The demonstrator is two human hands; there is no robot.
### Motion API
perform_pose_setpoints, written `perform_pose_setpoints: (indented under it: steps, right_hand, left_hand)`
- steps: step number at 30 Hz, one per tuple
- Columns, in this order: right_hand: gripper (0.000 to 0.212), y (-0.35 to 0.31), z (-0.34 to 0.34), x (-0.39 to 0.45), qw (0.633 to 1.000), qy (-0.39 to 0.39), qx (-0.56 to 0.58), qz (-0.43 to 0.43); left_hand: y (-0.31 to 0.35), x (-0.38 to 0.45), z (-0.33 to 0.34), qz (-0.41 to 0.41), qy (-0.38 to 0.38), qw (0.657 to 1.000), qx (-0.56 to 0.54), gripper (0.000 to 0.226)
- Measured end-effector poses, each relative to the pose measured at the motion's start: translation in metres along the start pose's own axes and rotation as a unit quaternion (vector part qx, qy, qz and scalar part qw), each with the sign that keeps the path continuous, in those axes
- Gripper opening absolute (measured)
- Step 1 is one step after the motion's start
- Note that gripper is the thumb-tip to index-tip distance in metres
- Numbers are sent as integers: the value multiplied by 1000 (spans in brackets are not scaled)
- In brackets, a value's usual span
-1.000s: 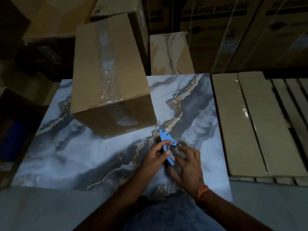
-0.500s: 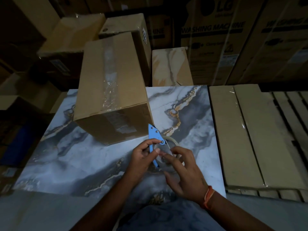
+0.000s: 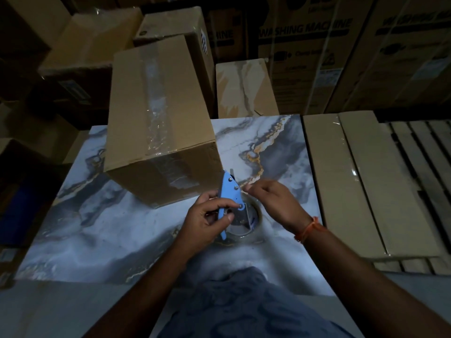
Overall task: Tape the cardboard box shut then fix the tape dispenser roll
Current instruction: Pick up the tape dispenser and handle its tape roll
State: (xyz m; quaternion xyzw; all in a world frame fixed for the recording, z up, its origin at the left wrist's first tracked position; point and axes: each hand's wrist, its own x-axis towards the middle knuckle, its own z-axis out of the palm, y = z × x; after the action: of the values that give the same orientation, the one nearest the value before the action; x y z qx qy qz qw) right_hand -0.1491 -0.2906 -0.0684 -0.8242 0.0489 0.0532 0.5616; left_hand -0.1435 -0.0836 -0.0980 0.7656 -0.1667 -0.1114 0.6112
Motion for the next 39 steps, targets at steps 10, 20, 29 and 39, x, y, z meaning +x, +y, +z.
perform_pose_setpoints:
  steps: [10, 20, 29, 39]
  right_hand:
    - [57, 0, 14, -6, 981, -7, 156, 112]
    - [42, 4, 24, -8, 957, 38, 231, 173]
    - [46, 22, 44, -20, 970, 149, 155, 113]
    - [33, 26, 42, -37, 917, 171, 296, 206]
  left_hand:
    - [0, -2, -10, 32, -36, 989, 143, 24]
    - [-1, -6, -12, 83, -88, 961, 250, 22]
    - [-13, -20, -8, 113, -89, 947, 288, 25]
    - [-18, -24, -13, 114, -172, 929, 308, 24]
